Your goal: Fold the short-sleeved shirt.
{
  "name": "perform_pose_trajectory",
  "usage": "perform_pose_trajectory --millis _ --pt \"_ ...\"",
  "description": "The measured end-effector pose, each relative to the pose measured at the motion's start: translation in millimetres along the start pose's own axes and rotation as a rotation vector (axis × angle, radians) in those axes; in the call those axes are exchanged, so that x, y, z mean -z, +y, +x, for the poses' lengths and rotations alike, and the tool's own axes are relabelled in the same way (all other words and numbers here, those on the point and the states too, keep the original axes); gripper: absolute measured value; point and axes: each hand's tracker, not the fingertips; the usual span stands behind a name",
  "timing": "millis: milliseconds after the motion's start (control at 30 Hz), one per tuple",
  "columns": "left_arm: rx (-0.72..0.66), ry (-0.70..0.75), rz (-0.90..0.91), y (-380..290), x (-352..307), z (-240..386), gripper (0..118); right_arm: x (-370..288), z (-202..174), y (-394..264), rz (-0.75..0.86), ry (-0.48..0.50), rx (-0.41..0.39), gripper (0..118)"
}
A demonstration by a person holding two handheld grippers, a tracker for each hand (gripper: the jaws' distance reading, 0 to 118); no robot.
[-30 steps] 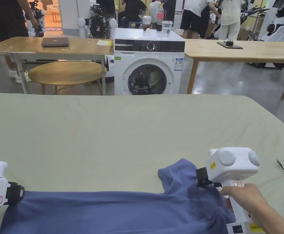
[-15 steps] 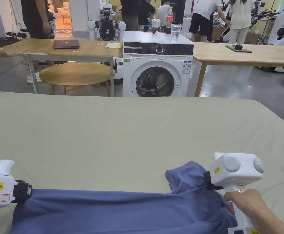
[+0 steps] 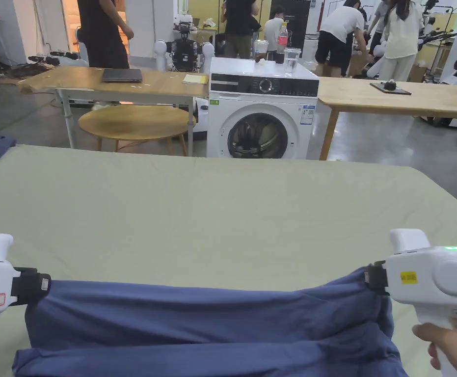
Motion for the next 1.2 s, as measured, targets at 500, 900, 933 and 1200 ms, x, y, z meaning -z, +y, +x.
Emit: perform_pose_trajectory --millis 500,900,933,1200 --pt "0.015 0.004 -0.154 -105.6 -24.7 -15.2 0 -37.1 2.4 -120.9 -0.216 -0.06 -0.059 0" --pt "0.09 0.068 -0.285 -130.5 13.7 -7.5 0 25.8 16.8 -157.1 -0.333 -0.091 -0.046 0" --pt "0.092 0.071 -0.285 -130.3 14.2 -6.5 0 25.0 15.8 -157.8 -0.332 -0.093 -0.048 1" --pt "0.087 0.052 -0.182 -105.2 -11.0 17.2 55 -27.3 1.1 -132.5 -0.115 -0.156 -0.05 61"
